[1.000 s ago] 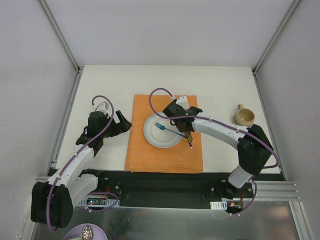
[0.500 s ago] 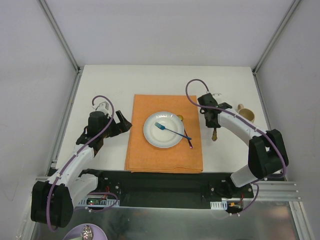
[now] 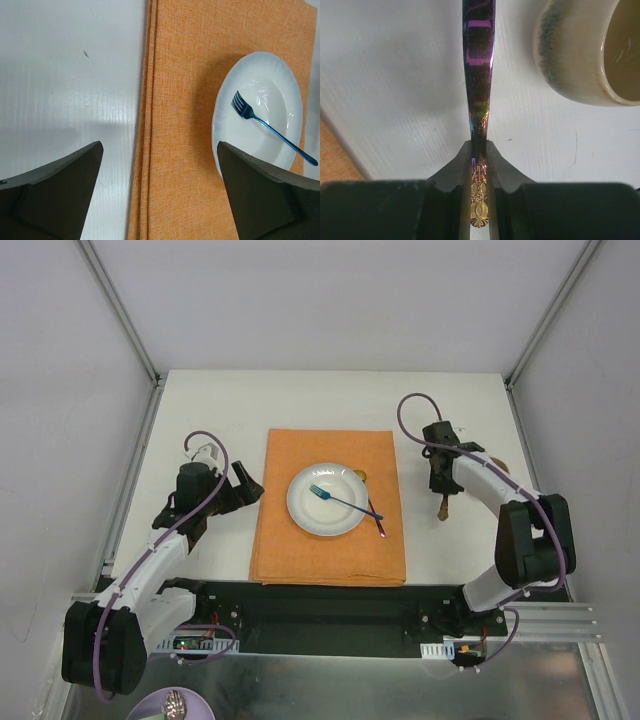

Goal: Set the dinner table for one person
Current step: Place the knife at the center of the board, then adjust the utensils on the napkin.

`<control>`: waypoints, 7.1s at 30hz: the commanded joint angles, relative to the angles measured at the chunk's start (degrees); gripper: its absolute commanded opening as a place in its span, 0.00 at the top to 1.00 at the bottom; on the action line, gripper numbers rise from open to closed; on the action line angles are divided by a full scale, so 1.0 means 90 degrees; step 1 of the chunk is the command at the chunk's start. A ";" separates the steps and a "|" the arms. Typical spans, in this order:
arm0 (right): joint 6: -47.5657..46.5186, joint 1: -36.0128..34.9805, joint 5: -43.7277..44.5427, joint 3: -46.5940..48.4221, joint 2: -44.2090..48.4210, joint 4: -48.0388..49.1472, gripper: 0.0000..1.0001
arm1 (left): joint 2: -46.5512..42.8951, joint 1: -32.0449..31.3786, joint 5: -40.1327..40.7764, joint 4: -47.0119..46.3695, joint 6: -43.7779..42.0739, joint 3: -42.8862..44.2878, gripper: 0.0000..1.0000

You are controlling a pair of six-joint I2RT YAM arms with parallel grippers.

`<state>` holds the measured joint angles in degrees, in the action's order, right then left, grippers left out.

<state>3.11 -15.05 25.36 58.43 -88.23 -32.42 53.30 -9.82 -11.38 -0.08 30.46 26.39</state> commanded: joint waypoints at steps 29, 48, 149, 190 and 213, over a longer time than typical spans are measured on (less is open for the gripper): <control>-0.0239 -0.0446 -0.0737 0.0079 0.0212 -0.0304 0.39 | 0.0182 -0.0070 0.0112 -0.0050 -0.0132 0.0066 0.01; 0.0171 -0.1794 -0.3267 0.0108 -0.0538 0.1425 0.39 | 0.0084 -0.0070 0.0141 -0.0040 -0.0162 0.0046 0.01; 0.0239 -0.2479 -0.2760 0.0442 -0.0979 0.2205 0.99 | 0.0181 -0.0070 0.0170 -0.0021 -0.0191 0.0075 0.01; 0.1177 -0.0887 -0.5562 -0.0496 -0.0451 0.4657 0.99 | 0.0181 -0.0070 0.0121 -0.0021 -0.0181 0.0075 0.01; 0.1666 -0.0115 -0.6373 -0.0692 -0.0246 0.5448 0.99 | 0.0162 -0.0070 0.0112 -0.0021 -0.0181 0.0027 0.01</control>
<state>17.30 -17.63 -31.35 51.99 -94.11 11.38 55.07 -9.82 -10.15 -0.08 29.36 26.41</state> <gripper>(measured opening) 0.138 0.993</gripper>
